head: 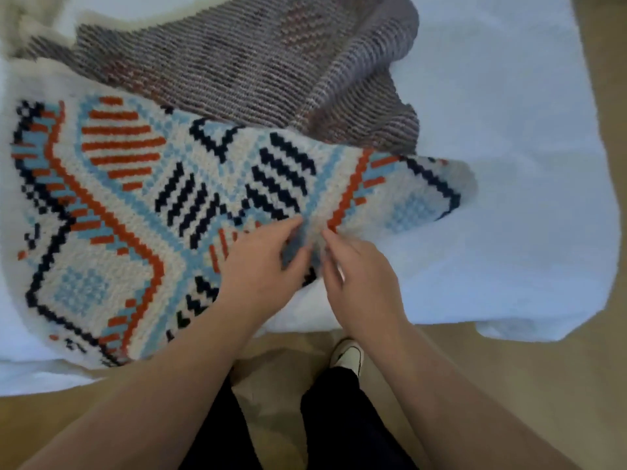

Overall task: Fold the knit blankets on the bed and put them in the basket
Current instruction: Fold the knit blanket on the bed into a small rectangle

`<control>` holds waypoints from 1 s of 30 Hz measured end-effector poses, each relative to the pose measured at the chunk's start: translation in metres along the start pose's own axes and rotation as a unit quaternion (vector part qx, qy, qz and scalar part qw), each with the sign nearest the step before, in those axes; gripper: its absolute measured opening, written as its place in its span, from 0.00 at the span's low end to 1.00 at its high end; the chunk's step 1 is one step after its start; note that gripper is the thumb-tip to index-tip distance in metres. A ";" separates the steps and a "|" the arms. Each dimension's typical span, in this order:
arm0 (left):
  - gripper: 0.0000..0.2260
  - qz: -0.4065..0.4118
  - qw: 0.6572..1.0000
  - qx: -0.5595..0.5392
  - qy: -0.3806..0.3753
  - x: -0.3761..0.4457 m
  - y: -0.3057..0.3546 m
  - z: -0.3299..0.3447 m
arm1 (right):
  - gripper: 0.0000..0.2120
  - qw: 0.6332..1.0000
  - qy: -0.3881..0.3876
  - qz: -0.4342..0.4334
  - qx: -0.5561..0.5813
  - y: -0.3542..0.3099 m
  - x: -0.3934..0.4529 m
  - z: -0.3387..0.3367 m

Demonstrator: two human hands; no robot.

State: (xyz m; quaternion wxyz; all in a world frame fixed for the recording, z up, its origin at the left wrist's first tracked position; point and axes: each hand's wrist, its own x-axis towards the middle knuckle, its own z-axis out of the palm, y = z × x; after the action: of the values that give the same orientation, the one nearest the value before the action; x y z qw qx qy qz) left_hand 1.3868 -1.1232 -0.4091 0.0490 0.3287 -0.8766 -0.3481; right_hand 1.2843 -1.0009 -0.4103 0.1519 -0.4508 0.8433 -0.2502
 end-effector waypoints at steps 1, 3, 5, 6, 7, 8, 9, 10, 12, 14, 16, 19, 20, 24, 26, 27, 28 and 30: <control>0.19 -0.003 1.000 -0.008 -0.001 0.003 0.014 0.007 | 0.18 1.000 0.006 0.010 0.006 0.013 -0.003 -0.012; 0.18 0.005 1.000 -0.020 0.009 0.011 0.036 0.019 | 0.17 0.999 0.020 0.025 0.018 0.035 -0.004 -0.031; 0.18 0.010 1.000 -0.011 0.019 0.021 0.050 0.026 | 0.17 0.998 0.043 0.029 0.024 0.049 0.002 -0.042; 0.18 0.019 1.000 -0.004 0.021 0.027 0.055 0.027 | 0.17 0.998 0.053 0.024 0.025 0.053 0.008 -0.047; 0.19 0.031 0.999 0.003 0.024 0.034 0.059 0.026 | 0.16 0.998 0.064 0.013 0.027 0.056 0.016 -0.051; 0.19 0.046 0.998 0.009 0.031 0.043 0.062 0.024 | 0.16 0.997 0.073 0.000 0.029 0.056 0.026 -0.054; 0.20 0.064 0.997 0.015 0.042 0.053 0.064 0.021 | 0.16 0.996 0.080 -0.012 0.030 0.056 0.036 -0.057; 0.19 0.083 0.995 0.018 0.058 0.065 0.064 0.018 | 0.16 0.995 0.092 -0.021 0.032 0.055 0.049 -0.059; 0.18 0.117 0.989 0.017 0.088 0.092 0.062 0.010 | 0.16 0.990 0.128 -0.037 0.034 0.053 0.078 -0.063; 0.16 0.130 0.987 0.017 0.091 0.122 0.059 0.003 | 0.16 0.988 0.152 -0.038 0.018 0.050 0.108 -0.066; 0.15 0.125 0.989 0.041 0.068 0.151 0.053 -0.003 | 0.16 0.990 0.139 -0.027 -0.001 0.049 0.136 -0.068; 0.12 0.072 0.995 0.064 -0.017 0.176 0.042 -0.006 | 0.17 0.998 0.055 0.035 -0.019 0.051 0.167 -0.071; 0.11 0.057 0.995 0.069 -0.046 0.180 0.039 -0.005 | 0.17 0.997 0.018 0.069 -0.025 0.054 0.173 -0.071; 0.10 0.001 0.986 0.091 -0.143 0.181 0.033 0.006 | 0.10 0.986 -0.106 0.131 -0.020 0.068 0.176 -0.065; 0.11 -0.022 0.978 0.097 -0.184 0.175 0.030 0.014 | 0.08 0.974 -0.176 0.141 -0.029 0.071 0.172 -0.060; 0.11 -0.035 0.973 0.102 -0.205 0.171 0.028 0.018 | 0.08 0.967 -0.206 0.143 -0.037 0.074 0.169 -0.057; 0.11 -0.045 0.969 0.108 -0.220 0.166 0.026 0.021 | 0.09 0.962 -0.228 0.142 -0.042 0.077 0.165 -0.054; 0.13 -0.056 0.964 0.118 -0.232 0.154 0.023 0.023 | 0.11 0.959 -0.245 0.133 -0.042 0.082 0.155 -0.050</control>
State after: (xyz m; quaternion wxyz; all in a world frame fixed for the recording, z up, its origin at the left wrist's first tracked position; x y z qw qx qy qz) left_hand 1.2469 -1.1911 -0.4334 -0.2143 0.2911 -0.8790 -0.3108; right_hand 1.1192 -1.0783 -0.4192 0.3669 -0.3877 0.8424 -0.0740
